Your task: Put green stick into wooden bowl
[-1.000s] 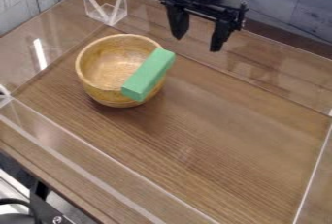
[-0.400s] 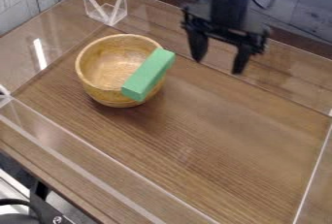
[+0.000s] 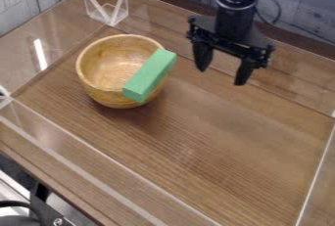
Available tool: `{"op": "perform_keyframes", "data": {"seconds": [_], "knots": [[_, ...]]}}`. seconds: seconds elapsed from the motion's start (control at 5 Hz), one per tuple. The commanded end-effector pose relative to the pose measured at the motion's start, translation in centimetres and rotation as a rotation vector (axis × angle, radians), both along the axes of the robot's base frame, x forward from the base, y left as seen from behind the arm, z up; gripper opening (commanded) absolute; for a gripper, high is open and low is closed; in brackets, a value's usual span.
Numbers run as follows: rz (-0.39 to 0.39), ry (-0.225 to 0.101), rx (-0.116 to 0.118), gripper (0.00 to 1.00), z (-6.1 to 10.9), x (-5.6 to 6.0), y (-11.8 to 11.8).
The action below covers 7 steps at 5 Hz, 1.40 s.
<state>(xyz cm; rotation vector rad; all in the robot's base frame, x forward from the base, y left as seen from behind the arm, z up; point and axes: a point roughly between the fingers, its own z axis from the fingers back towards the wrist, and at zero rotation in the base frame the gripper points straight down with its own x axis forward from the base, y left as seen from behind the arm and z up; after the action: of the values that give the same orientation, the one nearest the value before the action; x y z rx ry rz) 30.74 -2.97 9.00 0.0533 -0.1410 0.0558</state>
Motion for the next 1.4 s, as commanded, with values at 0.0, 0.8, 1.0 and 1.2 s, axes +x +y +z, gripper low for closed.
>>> {"op": "perform_keyframes", "data": {"seconds": [0.0,0.8,1.0,1.2], "knots": [[-0.006,-0.082,0.005,1.00,2.6,0.4,1.0],[0.004,-0.080,-0.008,1.00,2.2,1.1,-0.7],[0.009,-0.080,-0.004,1.00,2.1,1.3,-0.6],[0.009,-0.083,0.002,1.00,2.3,1.1,-0.3]]}}
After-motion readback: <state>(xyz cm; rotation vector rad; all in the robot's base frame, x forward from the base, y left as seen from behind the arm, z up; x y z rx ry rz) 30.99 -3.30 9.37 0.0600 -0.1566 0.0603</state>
